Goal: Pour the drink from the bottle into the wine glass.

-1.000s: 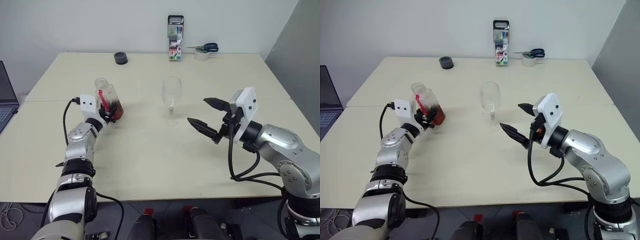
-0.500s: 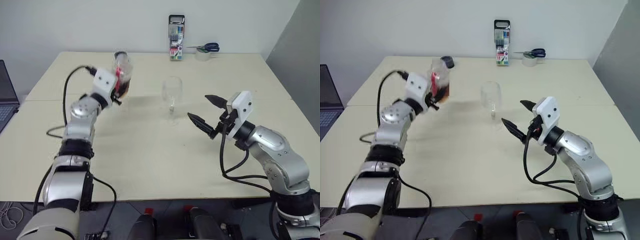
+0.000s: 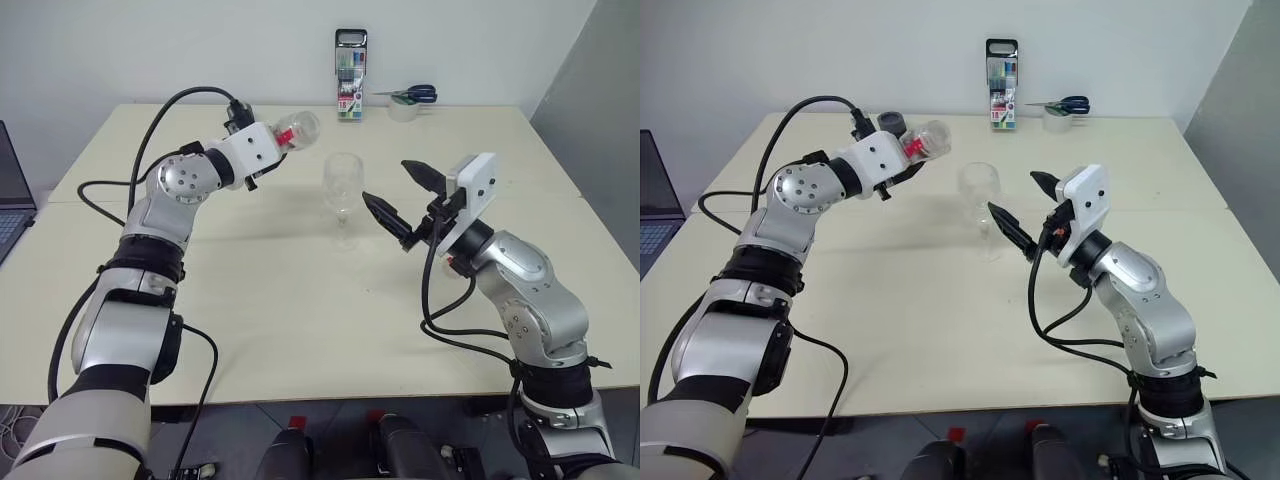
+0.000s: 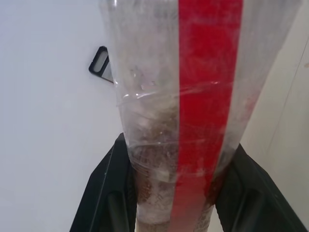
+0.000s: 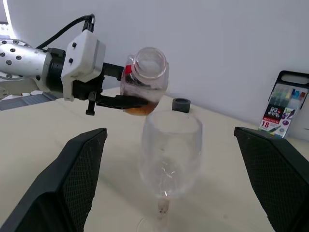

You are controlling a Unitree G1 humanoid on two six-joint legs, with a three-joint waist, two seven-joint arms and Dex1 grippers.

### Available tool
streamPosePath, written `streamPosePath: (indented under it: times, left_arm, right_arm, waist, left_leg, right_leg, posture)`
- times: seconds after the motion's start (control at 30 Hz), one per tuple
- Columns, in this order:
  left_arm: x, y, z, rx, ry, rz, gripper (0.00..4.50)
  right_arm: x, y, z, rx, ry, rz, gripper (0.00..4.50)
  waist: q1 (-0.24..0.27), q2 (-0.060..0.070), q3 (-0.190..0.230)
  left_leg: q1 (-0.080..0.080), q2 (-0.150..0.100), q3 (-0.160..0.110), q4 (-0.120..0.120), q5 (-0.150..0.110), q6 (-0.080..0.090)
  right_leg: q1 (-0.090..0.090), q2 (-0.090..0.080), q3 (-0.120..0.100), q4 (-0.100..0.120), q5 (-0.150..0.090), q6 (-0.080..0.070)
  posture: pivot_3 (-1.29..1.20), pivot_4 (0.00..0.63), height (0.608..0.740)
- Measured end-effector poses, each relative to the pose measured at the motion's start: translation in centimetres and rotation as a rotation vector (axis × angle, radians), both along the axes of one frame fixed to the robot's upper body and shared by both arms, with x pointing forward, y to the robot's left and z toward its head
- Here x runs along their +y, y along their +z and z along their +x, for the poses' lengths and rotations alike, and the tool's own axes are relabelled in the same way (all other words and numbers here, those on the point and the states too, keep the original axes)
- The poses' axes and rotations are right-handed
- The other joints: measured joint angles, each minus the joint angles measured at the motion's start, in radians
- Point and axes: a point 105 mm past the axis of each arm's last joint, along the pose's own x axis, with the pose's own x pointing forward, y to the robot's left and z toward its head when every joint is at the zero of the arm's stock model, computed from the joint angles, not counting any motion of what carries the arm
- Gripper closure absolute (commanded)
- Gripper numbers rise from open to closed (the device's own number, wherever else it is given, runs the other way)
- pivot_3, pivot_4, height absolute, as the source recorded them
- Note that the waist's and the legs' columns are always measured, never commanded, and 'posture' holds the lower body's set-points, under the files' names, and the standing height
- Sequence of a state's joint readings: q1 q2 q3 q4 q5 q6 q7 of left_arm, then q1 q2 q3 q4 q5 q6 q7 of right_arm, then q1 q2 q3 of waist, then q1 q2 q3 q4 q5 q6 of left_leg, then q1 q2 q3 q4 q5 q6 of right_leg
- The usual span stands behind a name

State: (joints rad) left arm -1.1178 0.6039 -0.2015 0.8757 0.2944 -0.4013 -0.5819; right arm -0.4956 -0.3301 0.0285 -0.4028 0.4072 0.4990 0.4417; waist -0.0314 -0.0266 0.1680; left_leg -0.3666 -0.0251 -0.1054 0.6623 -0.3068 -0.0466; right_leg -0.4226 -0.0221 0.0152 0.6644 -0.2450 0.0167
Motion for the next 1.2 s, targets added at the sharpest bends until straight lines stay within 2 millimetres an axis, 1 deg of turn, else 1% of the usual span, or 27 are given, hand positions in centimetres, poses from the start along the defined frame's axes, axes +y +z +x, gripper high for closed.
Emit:
streamPosePath:
  times: [0.1,0.17,0.37,0.43,0.6,0.77,0.87,1.0,1.2]
  left_arm:
    - [-0.4,1.1,0.2,-0.047,-0.007,0.04,2.84]
    - [-0.8,1.4,0.2,-0.07,-0.015,0.076,2.84]
    - [-0.8,0.8,0.6,-0.082,-0.001,0.161,2.84]
    - [-0.8,1.0,0.8,-0.092,0.008,0.184,2.84]
    - [-1.5,1.9,0.8,-0.146,-0.007,0.238,2.84]
    - [-1.8,1.1,0.8,-0.159,-0.021,0.306,2.84]
    - [-2.0,1.3,0.8,-0.195,-0.022,0.357,2.84]
    - [-2.0,2.2,0.9,-0.23,-0.015,0.375,2.84]
    - [-1.8,1.7,1.1,-0.221,-0.007,0.4,2.84]
  right_arm:
    - [0.1,0.1,0.0,0.0,0.002,0.006,0.0]
    - [0.2,0.1,0.0,0.001,0.004,0.014,0.0]
    - [0.3,-0.1,-0.3,0.004,0.005,0.027,0.0]
    - [0.4,0.1,-0.4,-0.003,0.004,0.029,0.0]
    - [0.6,0.1,-0.6,0.0,0.001,0.032,0.0]
    - [0.6,0.2,-0.5,-0.002,-0.003,0.033,0.0]
    - [0.6,0.2,-0.5,-0.001,-0.004,0.033,0.0]
    - [0.6,0.2,-0.5,0.0,-0.006,0.031,0.0]
    - [0.6,0.1,-0.5,0.007,-0.007,0.025,0.0]
  waist:
    - [0.0,0.0,0.0]
    - [0.0,0.0,0.0]
    - [-0.001,0.0,0.0]
    - [-0.001,0.0,0.0]
    - [-0.001,0.0,0.0]
    - [-0.001,0.0,0.0]
    - [-0.001,0.0,0.0]
    - [-0.001,0.0,0.0]
    - [-0.001,0.0,0.0]
  left_leg:
    - [0.0,0.0,0.0,0.0,0.0,0.0]
    - [0.0,0.0,0.001,0.0,0.0,0.0]
    - [0.0,-0.001,0.001,0.0,0.0,0.0]
    - [0.0,-0.002,0.001,0.0,0.0,0.0]
    - [0.0,-0.002,0.001,0.0,0.0,0.0]
    - [0.0,-0.002,0.001,0.0,0.0,0.0]
    - [-0.001,-0.002,0.001,0.0,0.0,0.0]
    - [-0.001,-0.003,0.002,0.0,0.0,0.0]
    - [-0.001,-0.003,0.002,0.0,0.0,0.0]
  right_leg:
    - [0.0,0.0,0.0,0.0,0.0,0.0]
    - [0.0,0.0,0.0,0.0,0.0,0.0]
    - [0.0,0.0,0.0,0.001,0.0,0.0]
    - [0.0,0.0,0.0,0.001,0.0,0.0]
    - [-0.001,0.0,0.0,0.001,0.0,0.0]
    - [-0.001,0.0,0.0,0.001,0.0,0.0]
    - [-0.001,0.0,0.0,0.001,0.0,0.0]
    - [-0.001,0.0,0.0,0.001,0.0,0.0]
    - [-0.001,0.0,0.0,0.001,0.0,0.0]
  posture:
    - [0.0,0.15,0.74]
    - [0.0,0.15,0.74]
    - [0.0,0.15,0.74]
    - [0.0,0.15,0.74]
    - [0.0,0.15,0.74]
    - [0.0,0.15,0.74]
    - [0.0,0.15,0.74]
    - [0.0,0.15,0.74]
    - [0.0,0.15,0.74]
